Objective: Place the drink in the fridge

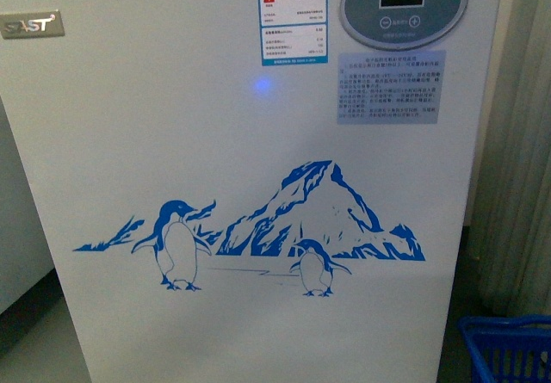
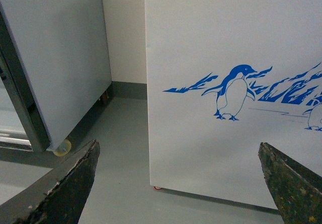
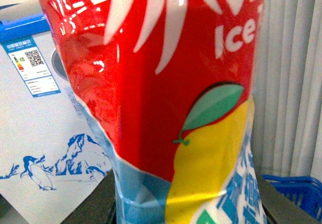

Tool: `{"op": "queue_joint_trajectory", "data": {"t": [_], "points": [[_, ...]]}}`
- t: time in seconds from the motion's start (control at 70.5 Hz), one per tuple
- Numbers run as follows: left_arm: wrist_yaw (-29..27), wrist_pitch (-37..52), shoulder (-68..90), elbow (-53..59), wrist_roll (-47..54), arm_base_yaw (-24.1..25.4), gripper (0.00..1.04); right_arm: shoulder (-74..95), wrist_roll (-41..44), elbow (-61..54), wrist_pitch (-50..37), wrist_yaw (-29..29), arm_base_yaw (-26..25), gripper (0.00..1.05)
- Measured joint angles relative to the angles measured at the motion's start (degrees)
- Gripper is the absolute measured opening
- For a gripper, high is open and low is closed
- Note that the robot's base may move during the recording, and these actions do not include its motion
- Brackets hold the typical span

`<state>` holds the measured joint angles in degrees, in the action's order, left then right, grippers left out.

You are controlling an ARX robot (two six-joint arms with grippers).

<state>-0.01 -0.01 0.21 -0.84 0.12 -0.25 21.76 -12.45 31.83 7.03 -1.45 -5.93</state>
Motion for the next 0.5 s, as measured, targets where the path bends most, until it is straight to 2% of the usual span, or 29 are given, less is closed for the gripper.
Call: {"op": "queue_joint_trajectory", "data": {"t": [0.496], "points": [[0.02,0.0,0.0,0.0,0.0,0.0,0.97,0.2,-0.02,-0.33,0.0,0.66,0.07,0.42]]}}
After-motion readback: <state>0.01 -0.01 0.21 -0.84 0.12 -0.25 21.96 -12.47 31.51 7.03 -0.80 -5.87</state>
